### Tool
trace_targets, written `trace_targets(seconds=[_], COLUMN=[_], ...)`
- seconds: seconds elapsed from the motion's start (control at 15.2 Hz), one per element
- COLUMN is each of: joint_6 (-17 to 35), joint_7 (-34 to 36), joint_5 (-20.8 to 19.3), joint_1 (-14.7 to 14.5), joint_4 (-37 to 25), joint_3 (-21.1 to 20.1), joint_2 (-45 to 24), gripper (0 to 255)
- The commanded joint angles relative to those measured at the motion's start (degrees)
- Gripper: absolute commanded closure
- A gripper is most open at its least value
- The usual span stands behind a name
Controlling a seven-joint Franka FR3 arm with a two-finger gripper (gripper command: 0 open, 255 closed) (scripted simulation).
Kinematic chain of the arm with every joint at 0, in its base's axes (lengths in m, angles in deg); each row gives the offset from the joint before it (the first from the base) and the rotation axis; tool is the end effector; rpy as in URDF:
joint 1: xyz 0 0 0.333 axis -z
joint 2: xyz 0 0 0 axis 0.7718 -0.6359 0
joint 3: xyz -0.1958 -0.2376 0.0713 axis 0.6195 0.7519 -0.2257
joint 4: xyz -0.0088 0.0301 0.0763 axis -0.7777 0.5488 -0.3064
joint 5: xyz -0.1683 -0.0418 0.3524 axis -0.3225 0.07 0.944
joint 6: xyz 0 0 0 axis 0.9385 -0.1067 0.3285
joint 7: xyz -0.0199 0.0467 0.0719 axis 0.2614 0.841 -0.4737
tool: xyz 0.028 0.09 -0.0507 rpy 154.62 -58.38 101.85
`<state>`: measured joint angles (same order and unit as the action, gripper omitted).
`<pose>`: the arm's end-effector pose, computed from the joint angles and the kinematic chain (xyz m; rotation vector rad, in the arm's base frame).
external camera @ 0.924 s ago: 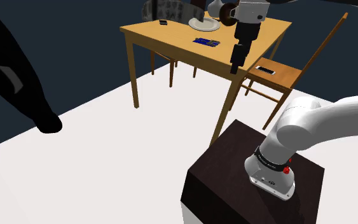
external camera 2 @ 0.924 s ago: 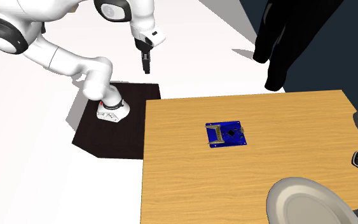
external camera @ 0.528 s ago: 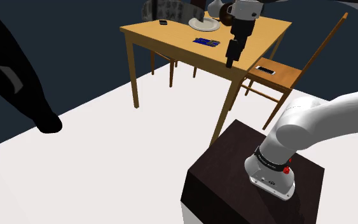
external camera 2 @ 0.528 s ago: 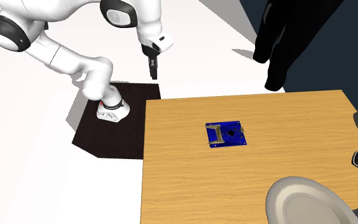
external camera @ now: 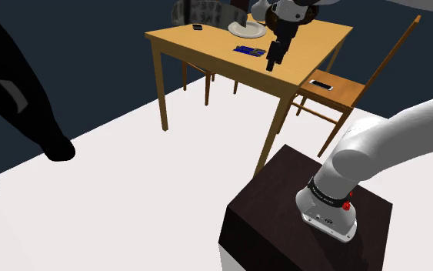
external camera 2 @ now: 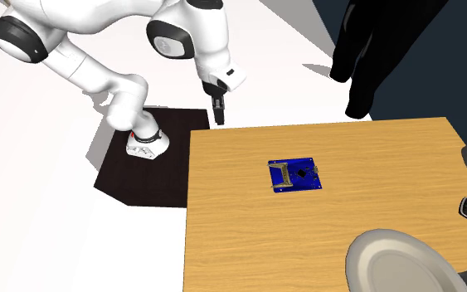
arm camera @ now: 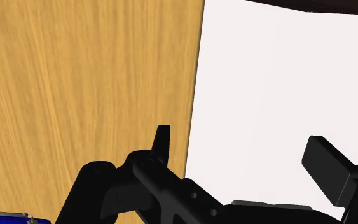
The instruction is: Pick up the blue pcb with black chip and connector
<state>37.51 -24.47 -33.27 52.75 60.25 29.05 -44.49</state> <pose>0.3716 -0.1088 0.5736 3.1218 0.1852 0.0570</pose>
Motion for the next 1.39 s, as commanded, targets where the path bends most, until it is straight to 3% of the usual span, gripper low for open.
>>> trace_targets(seconds=[0.0, 0.53, 0.99, 1.32], joint_6=[2.27, 9.35, 12.67, 15.83], joint_7=[-1.54, -8.61, -15.94, -16.43], joint_5=[-0.29, 1.45, 7.33, 7.72], joint_1=[0.27, 0.95, 1.95, 2.15], joint_4=[-2.04, -12.77, -25.53, -23.02], joint_3=[1.54, 7.95, 13.14, 13.28], joint_2=[-2.83, -15.28, -27.61, -28.12], gripper=[0, 0, 0, 0])
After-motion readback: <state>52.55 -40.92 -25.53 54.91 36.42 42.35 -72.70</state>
